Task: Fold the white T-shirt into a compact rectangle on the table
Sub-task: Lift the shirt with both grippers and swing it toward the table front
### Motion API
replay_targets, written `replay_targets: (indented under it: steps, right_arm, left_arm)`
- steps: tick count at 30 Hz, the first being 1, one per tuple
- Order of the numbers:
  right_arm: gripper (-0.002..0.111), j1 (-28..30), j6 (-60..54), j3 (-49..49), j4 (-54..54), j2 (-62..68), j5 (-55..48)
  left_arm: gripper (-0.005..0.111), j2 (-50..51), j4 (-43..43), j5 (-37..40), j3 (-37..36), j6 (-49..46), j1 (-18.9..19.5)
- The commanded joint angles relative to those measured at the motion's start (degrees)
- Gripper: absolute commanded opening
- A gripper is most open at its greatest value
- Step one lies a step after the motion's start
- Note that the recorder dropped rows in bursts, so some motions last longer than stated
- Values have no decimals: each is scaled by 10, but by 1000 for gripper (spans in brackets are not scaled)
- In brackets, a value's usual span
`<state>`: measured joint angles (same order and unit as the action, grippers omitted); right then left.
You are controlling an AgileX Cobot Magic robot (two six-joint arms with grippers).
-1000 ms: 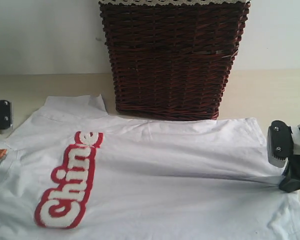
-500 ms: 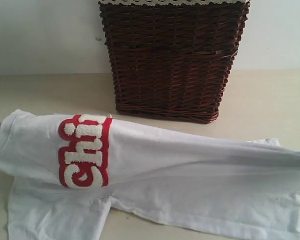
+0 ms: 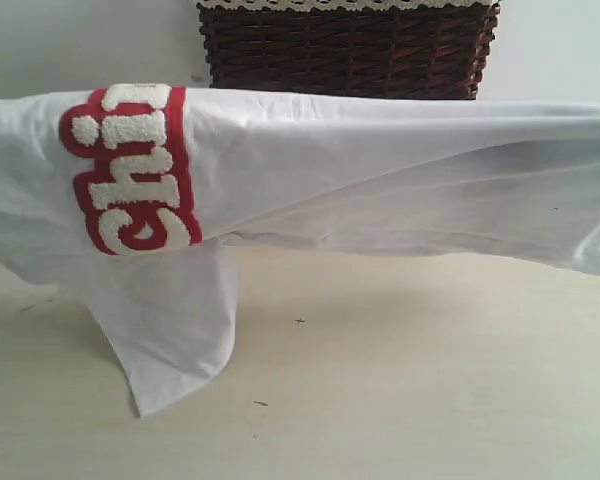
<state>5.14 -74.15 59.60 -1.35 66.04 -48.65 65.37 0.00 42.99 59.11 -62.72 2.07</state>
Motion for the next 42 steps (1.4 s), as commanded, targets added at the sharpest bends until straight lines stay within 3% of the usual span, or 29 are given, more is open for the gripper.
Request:
replay_targets:
  steps: [1, 11, 21, 36, 42]
  right_arm:
    - [0, 8, 13, 8, -2, -41, -47]
    - [0, 8, 30, 8, -32, -127, -137]
    - [0, 8, 29, 8, -90, -209, -213]
    - [0, 8, 41, 8, -105, -304, -213]
    - [0, 8, 41, 8, -105, -362, -213]
  left_arm:
    - [0, -51, 34, -11, 2, 1, 8]
    - [0, -163, -44, 46, 2, 2, 8]
    - [0, -256, -154, 190, 2, 2, 8]
    - [0, -405, -179, 182, 2, -2, 8]
    - [0, -474, -236, 182, 2, -2, 8]
